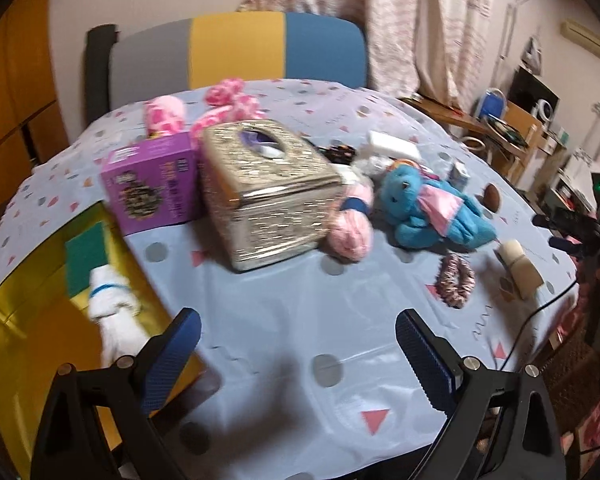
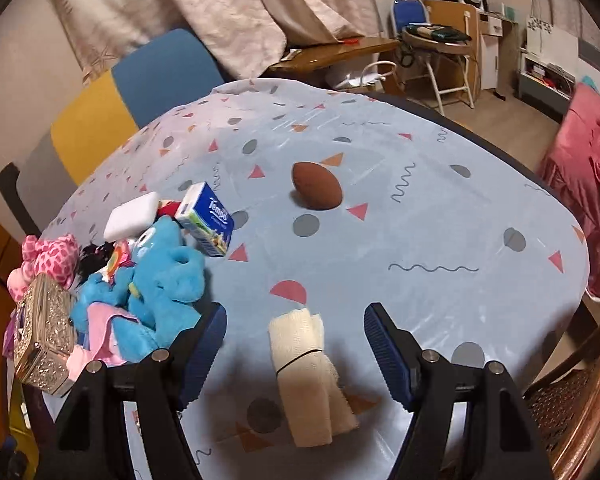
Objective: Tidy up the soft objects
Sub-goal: 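Grasp the blue teddy bear with the left gripper while the right gripper grasps the beige bandage roll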
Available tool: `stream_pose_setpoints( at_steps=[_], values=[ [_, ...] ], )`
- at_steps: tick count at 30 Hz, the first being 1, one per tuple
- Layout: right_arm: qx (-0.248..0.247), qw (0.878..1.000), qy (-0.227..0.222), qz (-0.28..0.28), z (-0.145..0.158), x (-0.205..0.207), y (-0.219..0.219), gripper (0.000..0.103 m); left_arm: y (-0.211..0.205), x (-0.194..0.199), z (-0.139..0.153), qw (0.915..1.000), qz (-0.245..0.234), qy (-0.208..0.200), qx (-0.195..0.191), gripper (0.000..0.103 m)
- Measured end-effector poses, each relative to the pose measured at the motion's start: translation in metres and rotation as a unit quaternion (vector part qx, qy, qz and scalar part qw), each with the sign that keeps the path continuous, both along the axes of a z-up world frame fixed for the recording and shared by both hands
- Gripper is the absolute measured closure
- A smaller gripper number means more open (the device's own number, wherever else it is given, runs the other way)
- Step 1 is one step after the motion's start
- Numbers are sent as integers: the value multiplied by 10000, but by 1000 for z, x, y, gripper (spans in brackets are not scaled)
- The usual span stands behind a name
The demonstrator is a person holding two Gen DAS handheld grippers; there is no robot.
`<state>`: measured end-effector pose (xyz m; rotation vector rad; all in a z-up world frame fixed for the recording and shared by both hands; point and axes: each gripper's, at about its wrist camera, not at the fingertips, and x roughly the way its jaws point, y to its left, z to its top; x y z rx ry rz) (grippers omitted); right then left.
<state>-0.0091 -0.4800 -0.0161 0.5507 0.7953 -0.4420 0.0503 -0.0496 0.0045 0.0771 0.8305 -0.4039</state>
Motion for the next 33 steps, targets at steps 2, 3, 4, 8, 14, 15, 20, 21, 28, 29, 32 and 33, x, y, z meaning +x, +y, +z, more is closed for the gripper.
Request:
stream_pose_setpoints(
  at_steps=[2,3,4,8,14,15,20,21,28,29,32,33],
  values=[
    [52,9999,-109,68,1,0,3,30,-13,4,-1,9999,-149,83,-28,5],
    [-43,9998,-124,122,3,0,6,30,-18,7,0,9997,-211,131,-73,5],
    [-96,9998,-125,144,3,2,9,30,-26,11,1,9992,-310,198,-169,5],
    [-180,9992,-142,315,4,8,15,30,-53,22,5,9969,-616,333,-363,10],
    [-187,9992,-161,315,4,8,16,30,-101,48,5,9934,-859,568,-502,20],
    [-156,9992,-186,311,4,7,15,30,-107,52,4,9927,-886,619,-536,23],
    [-41,9992,-261,290,4,5,12,30,-143,80,-5,9874,-926,995,-809,23],
    [-17,9992,-272,299,4,5,12,30,-151,89,-8,9867,-872,1076,-853,23],
    [103,9988,-334,329,3,6,11,30,-187,130,-27,9823,-483,1422,-1122,10],
    [114,9988,-356,315,3,5,10,30,-192,135,-29,9817,-439,1452,-1152,10],
    [223,9985,-403,297,2,5,7,30,-202,145,-40,9805,-321,1515,-1208,10],
    [245,9984,-408,300,2,5,6,30,-206,149,-45,9801,-288,1553,-1199,11]
  ],
)
